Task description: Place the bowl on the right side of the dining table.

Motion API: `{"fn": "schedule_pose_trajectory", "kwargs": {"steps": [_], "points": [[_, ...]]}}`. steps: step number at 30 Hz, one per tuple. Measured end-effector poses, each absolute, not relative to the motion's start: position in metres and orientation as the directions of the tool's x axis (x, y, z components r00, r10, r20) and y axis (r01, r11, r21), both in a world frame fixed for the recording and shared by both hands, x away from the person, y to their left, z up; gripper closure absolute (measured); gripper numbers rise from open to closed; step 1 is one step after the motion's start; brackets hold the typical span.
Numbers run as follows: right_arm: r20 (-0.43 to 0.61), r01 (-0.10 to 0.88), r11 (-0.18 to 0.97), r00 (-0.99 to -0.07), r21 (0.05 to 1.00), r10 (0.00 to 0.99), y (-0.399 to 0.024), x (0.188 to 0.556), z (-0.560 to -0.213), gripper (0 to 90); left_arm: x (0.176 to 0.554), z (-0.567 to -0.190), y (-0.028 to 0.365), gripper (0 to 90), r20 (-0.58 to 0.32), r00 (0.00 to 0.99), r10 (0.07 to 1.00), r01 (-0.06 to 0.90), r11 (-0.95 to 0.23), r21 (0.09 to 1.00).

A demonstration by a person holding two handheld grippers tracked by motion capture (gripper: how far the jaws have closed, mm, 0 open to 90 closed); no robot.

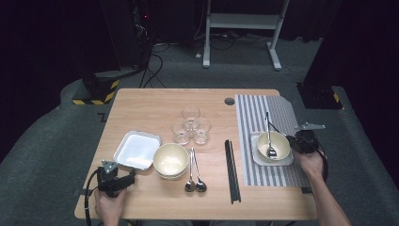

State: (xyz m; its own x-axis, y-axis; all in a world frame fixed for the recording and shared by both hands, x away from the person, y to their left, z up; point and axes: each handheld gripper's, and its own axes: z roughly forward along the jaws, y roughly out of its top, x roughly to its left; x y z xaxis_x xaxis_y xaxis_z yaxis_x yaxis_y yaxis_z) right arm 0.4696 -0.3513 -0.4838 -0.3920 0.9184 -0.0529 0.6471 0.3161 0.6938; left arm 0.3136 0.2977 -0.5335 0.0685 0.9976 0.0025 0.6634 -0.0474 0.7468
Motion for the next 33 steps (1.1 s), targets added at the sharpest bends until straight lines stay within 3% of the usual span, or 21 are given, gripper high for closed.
{"fn": "schedule_pose_trajectory", "kwargs": {"steps": [33], "points": [[-0.019, 0.643, 0.342, -0.454, 0.686, 0.891, -0.3508, 0.4745, -0.4902, 86.1, 0.3137, -0.5335, 0.2978, 17.2, 0.002, 0.069, 0.998, 0.664, -0.047, 0.747]]}}
